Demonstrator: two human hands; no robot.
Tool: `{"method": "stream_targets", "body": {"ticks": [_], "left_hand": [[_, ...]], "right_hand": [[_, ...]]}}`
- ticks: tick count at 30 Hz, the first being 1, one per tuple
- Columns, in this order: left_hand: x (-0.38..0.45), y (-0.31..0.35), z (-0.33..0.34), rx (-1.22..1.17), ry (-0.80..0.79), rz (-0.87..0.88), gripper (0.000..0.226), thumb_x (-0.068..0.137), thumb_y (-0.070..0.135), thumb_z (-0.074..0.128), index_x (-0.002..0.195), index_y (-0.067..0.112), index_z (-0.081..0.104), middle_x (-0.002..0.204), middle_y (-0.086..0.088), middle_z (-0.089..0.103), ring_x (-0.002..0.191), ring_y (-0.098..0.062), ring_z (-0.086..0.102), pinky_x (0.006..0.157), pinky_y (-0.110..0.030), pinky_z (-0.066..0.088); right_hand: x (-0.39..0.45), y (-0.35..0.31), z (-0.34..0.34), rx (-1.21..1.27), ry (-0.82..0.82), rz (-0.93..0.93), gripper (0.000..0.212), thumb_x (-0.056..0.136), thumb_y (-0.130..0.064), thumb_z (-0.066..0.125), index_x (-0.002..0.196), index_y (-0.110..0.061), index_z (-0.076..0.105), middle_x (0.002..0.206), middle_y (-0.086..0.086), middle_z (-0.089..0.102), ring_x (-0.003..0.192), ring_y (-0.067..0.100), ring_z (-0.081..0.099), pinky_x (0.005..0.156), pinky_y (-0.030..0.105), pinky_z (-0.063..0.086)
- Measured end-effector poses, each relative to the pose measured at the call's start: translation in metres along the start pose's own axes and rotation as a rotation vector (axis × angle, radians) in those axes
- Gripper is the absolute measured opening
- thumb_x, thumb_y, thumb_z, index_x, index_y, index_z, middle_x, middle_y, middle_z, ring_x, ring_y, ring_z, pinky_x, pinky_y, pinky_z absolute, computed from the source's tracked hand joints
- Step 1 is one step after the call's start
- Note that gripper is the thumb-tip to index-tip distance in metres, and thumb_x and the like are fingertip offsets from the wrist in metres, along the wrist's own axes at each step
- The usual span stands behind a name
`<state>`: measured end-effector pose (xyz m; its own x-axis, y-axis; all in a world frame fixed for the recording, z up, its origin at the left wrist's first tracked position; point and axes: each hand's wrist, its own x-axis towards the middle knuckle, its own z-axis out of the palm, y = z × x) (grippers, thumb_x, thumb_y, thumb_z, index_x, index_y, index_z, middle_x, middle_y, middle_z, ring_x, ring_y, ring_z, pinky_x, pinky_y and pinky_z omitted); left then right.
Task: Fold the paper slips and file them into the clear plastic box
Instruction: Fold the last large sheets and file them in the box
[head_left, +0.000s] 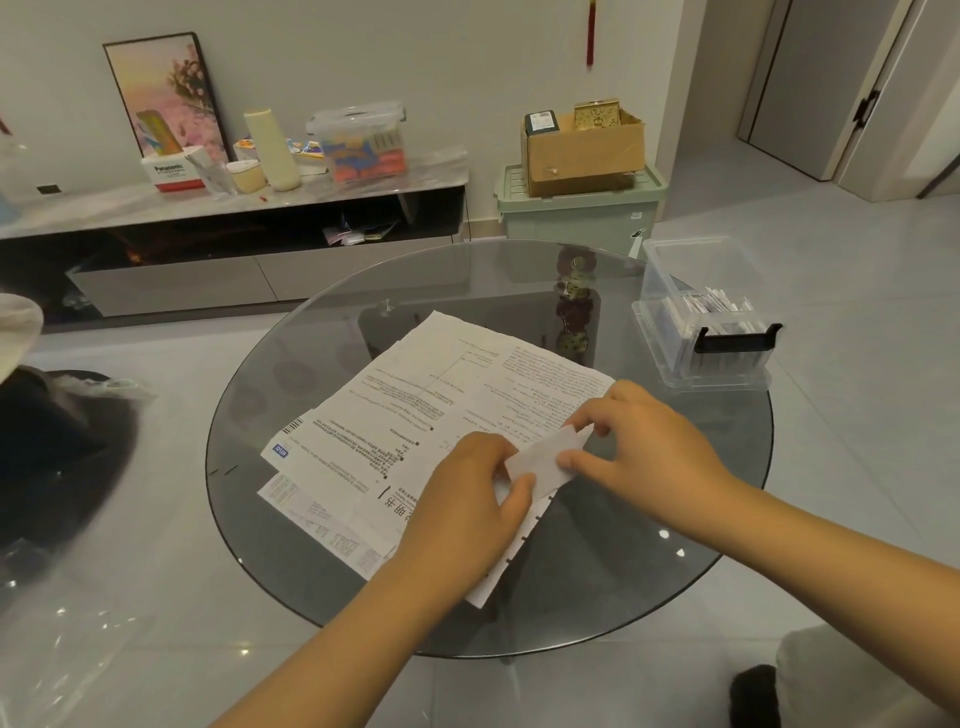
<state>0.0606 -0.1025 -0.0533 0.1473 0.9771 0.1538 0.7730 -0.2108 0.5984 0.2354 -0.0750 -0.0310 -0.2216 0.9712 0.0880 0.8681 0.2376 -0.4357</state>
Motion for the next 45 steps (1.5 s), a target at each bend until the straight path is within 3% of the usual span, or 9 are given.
{"method": "stream_targets", "body": {"ticks": [5, 9, 20, 26, 29, 32, 35, 41, 45], "left_hand": [[0.005, -0.004, 0.001, 0.019, -0.044, -0.033, 0.042, 0.09, 0.026, 0.06, 0.129, 0.028, 0.043, 0.119, 0.012, 0.044, 0.094, -0.002, 0.045, 0.076, -0.003, 0.033], [0.008, -0.006, 0.002, 0.015, -0.064, -0.015, 0.039, 0.09, 0.022, 0.06, 0.126, 0.026, 0.049, 0.125, 0.009, 0.043, 0.114, -0.009, 0.045, 0.098, -0.022, 0.038], [0.013, -0.005, -0.004, -0.099, -0.064, -0.092, 0.029, 0.08, 0.018, 0.071, 0.102, 0.031, 0.06, 0.094, 0.015, 0.056, 0.074, 0.005, 0.051, 0.068, 0.001, 0.036], [0.016, 0.0, -0.005, -0.192, -0.058, -0.191, 0.02, 0.083, 0.021, 0.067, 0.094, 0.036, 0.062, 0.075, 0.009, 0.057, 0.065, -0.002, 0.053, 0.062, -0.013, 0.041], [0.02, 0.001, -0.009, -0.368, -0.036, -0.267, 0.017, 0.085, 0.018, 0.065, 0.096, 0.032, 0.066, 0.074, 0.005, 0.064, 0.065, -0.009, 0.063, 0.062, -0.021, 0.05], [0.023, 0.009, -0.014, -0.62, -0.022, -0.322, 0.019, 0.087, 0.012, 0.063, 0.103, 0.022, 0.067, 0.073, 0.0, 0.07, 0.065, -0.013, 0.068, 0.064, -0.024, 0.054], [0.027, 0.02, -0.02, -0.779, -0.027, -0.312, 0.016, 0.091, 0.016, 0.06, 0.105, 0.019, 0.066, 0.079, 0.002, 0.072, 0.076, -0.014, 0.07, 0.07, -0.025, 0.055], [0.04, 0.035, -0.021, -0.54, 0.009, -0.151, 0.01, 0.088, 0.033, 0.061, 0.094, 0.03, 0.068, 0.089, 0.012, 0.066, 0.081, -0.009, 0.061, 0.07, -0.02, 0.049], [0.056, 0.048, -0.018, -0.538, 0.051, -0.179, 0.018, 0.088, 0.03, 0.062, 0.081, 0.016, 0.068, 0.068, 0.012, 0.062, 0.063, 0.002, 0.054, 0.067, -0.021, 0.041]], "right_hand": [[0.003, 0.002, 0.014, -0.041, 0.003, -0.032, 0.049, 0.081, -0.041, 0.067, 0.125, -0.031, 0.049, 0.116, -0.007, 0.046, 0.112, 0.014, 0.044, 0.087, 0.026, 0.041], [0.002, 0.002, 0.018, -0.047, 0.006, -0.163, 0.031, 0.086, -0.03, 0.063, 0.116, -0.031, 0.06, 0.111, -0.011, 0.048, 0.108, 0.012, 0.036, 0.088, 0.022, 0.034], [-0.004, 0.006, 0.022, -0.142, -0.095, -0.339, 0.04, 0.089, -0.049, 0.051, 0.124, -0.03, 0.055, 0.121, -0.016, 0.055, 0.114, 0.007, 0.043, 0.098, 0.021, 0.03], [-0.005, 0.008, 0.016, -0.132, -0.091, -0.38, 0.045, 0.085, -0.053, 0.055, 0.125, -0.033, 0.054, 0.121, -0.018, 0.056, 0.116, 0.008, 0.042, 0.098, 0.023, 0.029], [-0.005, 0.008, 0.016, -0.119, -0.006, -0.393, 0.042, 0.081, -0.047, 0.064, 0.12, -0.031, 0.059, 0.115, -0.014, 0.06, 0.111, 0.011, 0.049, 0.093, 0.024, 0.033], [-0.002, 0.009, 0.011, -0.104, 0.204, -0.415, 0.025, 0.072, -0.029, 0.076, 0.097, -0.024, 0.072, 0.091, -0.007, 0.069, 0.084, 0.019, 0.063, 0.073, 0.025, 0.041], [0.002, 0.006, -0.002, -0.085, 0.35, -0.408, 0.015, 0.075, -0.028, 0.067, 0.086, -0.023, 0.074, 0.082, -0.008, 0.069, 0.074, 0.019, 0.061, 0.065, 0.026, 0.042], [0.011, 0.005, -0.026, 0.081, 0.352, -0.256, 0.011, 0.089, -0.02, 0.06, 0.088, -0.018, 0.071, 0.08, -0.012, 0.063, 0.083, 0.011, 0.05, 0.073, 0.029, 0.045], [0.018, 0.011, -0.042, 0.257, 0.257, -0.122, 0.008, 0.089, -0.03, 0.059, 0.086, -0.027, 0.065, 0.078, -0.02, 0.056, 0.081, 0.0, 0.046, 0.067, 0.011, 0.035]]}}
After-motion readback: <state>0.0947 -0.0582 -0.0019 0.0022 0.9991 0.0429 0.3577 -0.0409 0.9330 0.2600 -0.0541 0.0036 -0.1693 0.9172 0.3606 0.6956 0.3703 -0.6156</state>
